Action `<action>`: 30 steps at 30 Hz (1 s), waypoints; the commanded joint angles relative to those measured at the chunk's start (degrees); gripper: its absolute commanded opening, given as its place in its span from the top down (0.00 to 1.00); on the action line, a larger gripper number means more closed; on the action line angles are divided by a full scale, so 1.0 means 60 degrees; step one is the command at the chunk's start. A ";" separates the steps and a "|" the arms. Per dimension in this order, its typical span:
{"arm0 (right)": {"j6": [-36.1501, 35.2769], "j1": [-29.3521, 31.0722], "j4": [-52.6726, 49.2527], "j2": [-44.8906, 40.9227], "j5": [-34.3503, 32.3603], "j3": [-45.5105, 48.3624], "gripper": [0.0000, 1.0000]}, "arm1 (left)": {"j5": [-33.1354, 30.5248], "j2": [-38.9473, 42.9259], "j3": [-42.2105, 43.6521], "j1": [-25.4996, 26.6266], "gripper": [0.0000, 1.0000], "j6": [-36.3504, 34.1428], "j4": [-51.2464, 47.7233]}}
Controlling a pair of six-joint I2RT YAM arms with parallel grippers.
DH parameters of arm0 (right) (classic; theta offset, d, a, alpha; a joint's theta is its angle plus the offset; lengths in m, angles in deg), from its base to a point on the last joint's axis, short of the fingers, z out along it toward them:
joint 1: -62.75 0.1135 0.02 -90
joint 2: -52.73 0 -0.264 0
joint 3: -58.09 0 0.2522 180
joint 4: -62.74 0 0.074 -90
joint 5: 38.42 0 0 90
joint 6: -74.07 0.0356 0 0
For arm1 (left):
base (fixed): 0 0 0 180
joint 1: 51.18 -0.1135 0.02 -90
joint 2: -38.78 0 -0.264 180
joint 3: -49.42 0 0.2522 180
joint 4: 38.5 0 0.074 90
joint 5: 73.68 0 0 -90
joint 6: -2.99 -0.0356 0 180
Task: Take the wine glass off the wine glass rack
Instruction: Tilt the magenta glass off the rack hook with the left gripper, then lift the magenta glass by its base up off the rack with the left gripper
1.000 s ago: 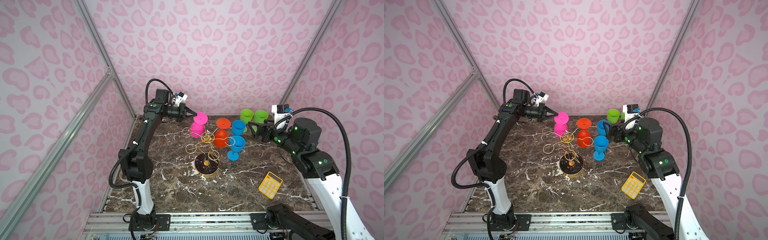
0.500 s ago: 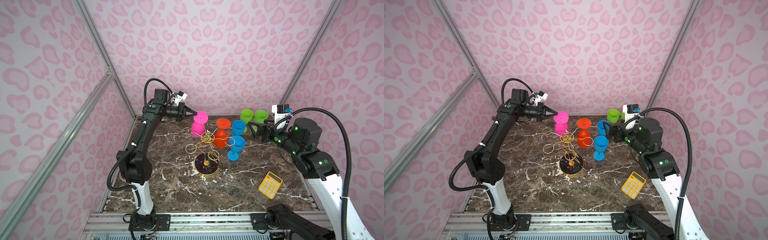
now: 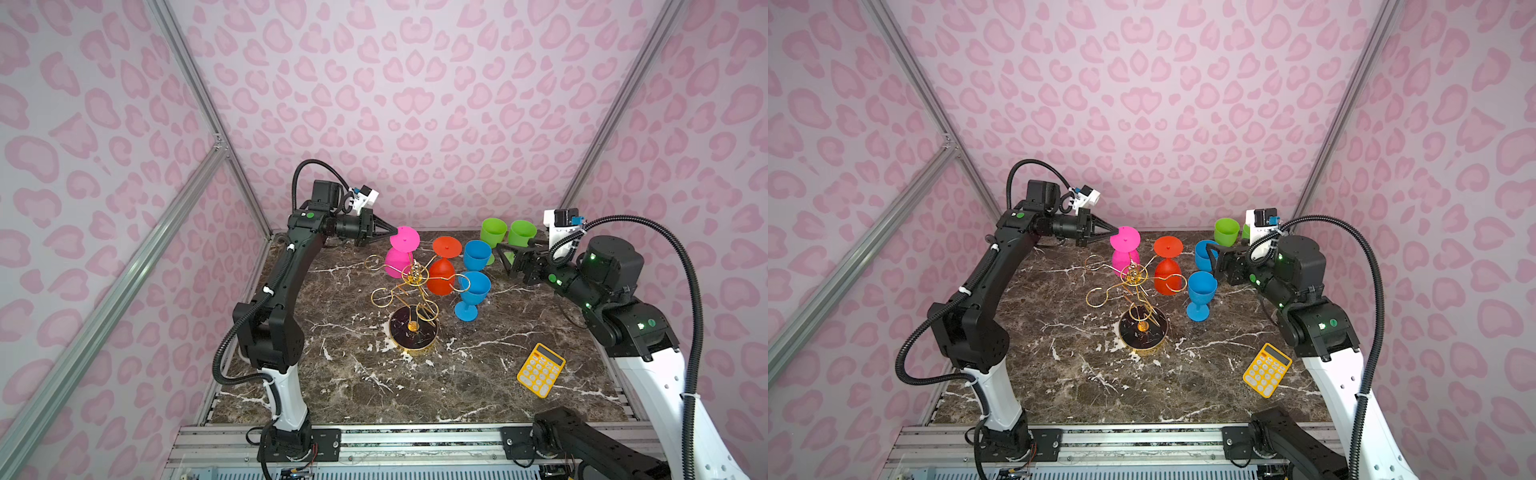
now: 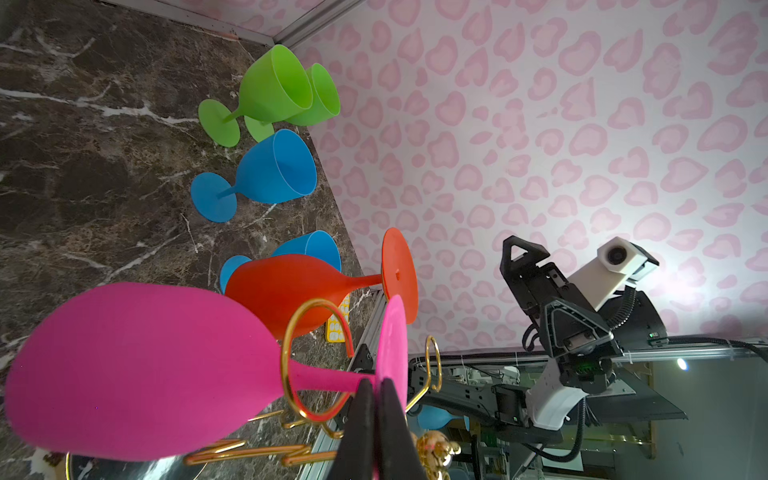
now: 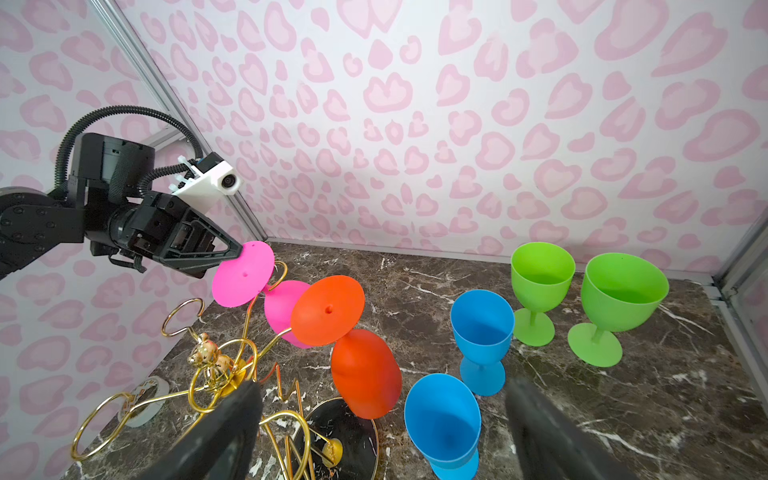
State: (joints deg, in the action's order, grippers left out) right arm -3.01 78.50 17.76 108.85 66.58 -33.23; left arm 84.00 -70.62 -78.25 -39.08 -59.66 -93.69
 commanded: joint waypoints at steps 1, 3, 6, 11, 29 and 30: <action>0.0050 -0.0001 0.0223 0.0007 0.0041 -0.0093 0.07 | 0.0219 0.0158 0.0071 0.0061 0.97 -0.0076 0.0255; 0.0071 0.0002 0.0223 0.0036 0.0052 -0.0115 0.07 | 0.0226 0.0180 0.0115 0.0091 0.97 -0.0091 0.0265; 0.0129 -0.0002 0.0267 0.0066 0.0092 -0.0135 0.07 | 0.0259 0.0215 0.0203 0.0122 0.97 -0.0134 0.0262; 0.0184 0.0009 0.0296 0.0110 0.0121 -0.0182 0.07 | 0.0278 0.0333 0.0449 0.0157 0.97 -0.0237 0.0269; 0.0147 0.0027 0.0278 0.0110 0.0093 -0.0190 0.07 | 0.0366 0.0297 0.0344 0.0368 0.97 -0.0204 0.0290; 0.0151 0.0037 0.0295 0.0107 0.0096 -0.0193 0.07 | 0.0366 0.0304 0.0373 0.0378 0.98 -0.0222 0.0296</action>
State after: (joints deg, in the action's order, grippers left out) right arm -2.02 78.70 17.78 109.46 66.78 -34.21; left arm 84.50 -69.31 -75.69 -36.87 -60.16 -92.55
